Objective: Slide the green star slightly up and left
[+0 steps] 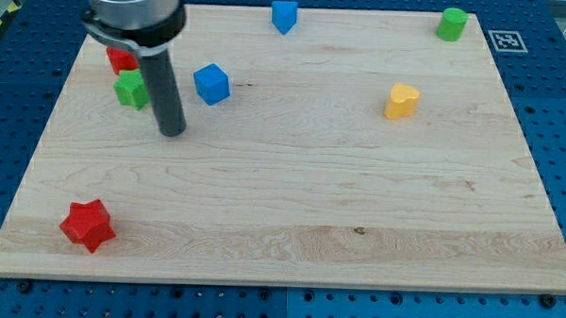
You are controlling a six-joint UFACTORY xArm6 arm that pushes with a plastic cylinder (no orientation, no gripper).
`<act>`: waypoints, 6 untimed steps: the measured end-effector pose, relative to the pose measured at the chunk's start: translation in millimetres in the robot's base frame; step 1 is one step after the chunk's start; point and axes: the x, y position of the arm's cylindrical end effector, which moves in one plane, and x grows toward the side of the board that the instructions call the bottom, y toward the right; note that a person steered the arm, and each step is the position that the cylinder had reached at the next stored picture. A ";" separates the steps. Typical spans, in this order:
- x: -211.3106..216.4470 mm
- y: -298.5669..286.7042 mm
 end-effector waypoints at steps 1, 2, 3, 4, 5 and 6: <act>-6.8 6.3; -13.0 32.5; -44.1 11.8; -55.6 5.2; -55.6 3.8; -56.7 -0.2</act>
